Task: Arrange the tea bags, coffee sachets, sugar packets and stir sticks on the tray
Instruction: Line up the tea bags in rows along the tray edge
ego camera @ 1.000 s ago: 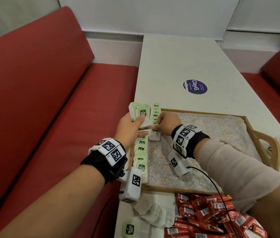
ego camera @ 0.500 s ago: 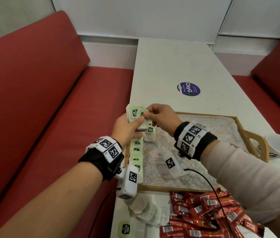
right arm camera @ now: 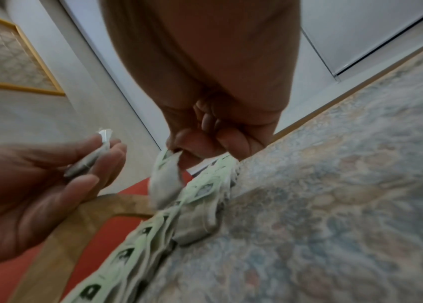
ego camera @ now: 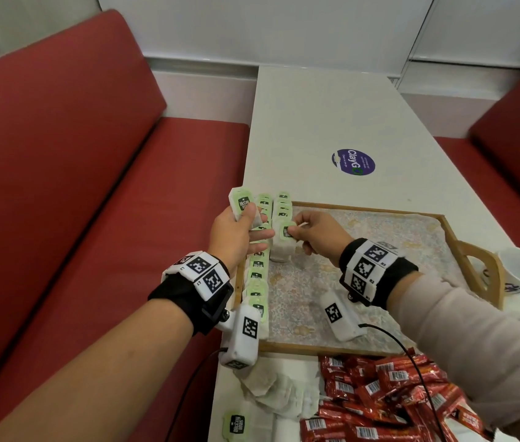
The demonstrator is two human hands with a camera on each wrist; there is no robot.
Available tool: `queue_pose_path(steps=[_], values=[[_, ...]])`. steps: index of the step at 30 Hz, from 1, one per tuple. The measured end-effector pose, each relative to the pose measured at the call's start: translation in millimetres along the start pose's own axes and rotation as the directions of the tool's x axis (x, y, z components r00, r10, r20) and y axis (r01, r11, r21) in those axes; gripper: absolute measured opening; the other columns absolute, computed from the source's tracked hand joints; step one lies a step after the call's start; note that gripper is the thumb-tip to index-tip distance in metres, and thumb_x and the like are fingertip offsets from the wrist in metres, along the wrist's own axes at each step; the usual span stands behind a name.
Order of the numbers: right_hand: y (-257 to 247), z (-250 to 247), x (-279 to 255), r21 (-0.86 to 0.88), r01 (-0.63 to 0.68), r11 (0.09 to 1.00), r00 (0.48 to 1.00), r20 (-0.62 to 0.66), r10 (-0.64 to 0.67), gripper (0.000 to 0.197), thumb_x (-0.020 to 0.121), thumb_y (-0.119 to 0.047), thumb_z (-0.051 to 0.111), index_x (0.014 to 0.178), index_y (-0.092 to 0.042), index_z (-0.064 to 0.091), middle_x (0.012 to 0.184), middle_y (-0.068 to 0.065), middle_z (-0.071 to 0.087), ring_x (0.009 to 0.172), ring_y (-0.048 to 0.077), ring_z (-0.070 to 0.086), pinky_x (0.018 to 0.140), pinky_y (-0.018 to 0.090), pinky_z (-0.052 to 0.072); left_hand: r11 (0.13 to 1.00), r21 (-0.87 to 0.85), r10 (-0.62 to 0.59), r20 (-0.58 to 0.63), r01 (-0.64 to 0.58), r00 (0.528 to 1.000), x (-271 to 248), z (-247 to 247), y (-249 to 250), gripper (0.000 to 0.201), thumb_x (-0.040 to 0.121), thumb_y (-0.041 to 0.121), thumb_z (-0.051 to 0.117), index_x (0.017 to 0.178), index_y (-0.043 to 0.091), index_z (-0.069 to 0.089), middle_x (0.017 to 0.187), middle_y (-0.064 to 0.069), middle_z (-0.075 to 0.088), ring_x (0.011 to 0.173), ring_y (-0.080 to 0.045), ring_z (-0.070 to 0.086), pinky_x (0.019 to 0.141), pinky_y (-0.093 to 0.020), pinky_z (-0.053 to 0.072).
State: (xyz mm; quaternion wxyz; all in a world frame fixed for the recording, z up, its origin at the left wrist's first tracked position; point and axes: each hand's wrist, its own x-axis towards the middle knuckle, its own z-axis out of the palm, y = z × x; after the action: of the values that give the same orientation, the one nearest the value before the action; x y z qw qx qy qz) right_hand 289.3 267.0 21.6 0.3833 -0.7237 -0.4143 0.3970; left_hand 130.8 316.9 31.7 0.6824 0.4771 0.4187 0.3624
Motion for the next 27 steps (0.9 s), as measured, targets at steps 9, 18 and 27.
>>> queue_pose_path(steps=[9,18,27], values=[[10.2,13.8,-2.3,-0.211,-0.112,0.971,0.988,0.084,0.133,0.014,0.088,-0.013,0.065,0.081,-0.013,0.054,0.073,0.006,0.060,0.046,0.014,0.050,0.049,0.025,0.043,1.000,0.020,-0.006,0.010,0.006,1.000,-1.9,-0.4,1.0,0.022,0.101,0.027,0.042,0.115,0.013,0.054,0.092,0.001,0.066,0.062,-0.007,0.069,0.052,-0.021,0.054],[10.1,11.1,8.6,-0.298,-0.109,0.948,0.992,0.025,0.122,0.027,0.085,-0.019,0.070,0.068,-0.018,0.049,0.064,-0.003,0.054,0.054,0.011,0.048,0.052,0.023,0.037,0.999,0.041,-0.007,0.014,0.006,1.000,-2.4,0.9,0.3,0.020,0.101,0.027,0.042,0.111,0.014,0.054,0.093,0.000,0.066,0.062,-0.007,0.069,0.054,-0.021,0.055],[2.2,13.1,18.2,-0.453,-0.103,0.886,0.993,0.004,0.117,0.030,0.083,-0.022,0.071,0.065,-0.018,0.048,0.064,-0.004,0.055,0.058,0.011,0.050,0.056,0.024,0.041,0.999,0.047,-0.006,0.011,0.006,1.000,-4.8,2.3,0.6,0.012,0.101,0.026,0.044,0.095,0.022,0.055,0.092,-0.001,0.066,0.063,-0.006,0.069,0.053,-0.020,0.053]])
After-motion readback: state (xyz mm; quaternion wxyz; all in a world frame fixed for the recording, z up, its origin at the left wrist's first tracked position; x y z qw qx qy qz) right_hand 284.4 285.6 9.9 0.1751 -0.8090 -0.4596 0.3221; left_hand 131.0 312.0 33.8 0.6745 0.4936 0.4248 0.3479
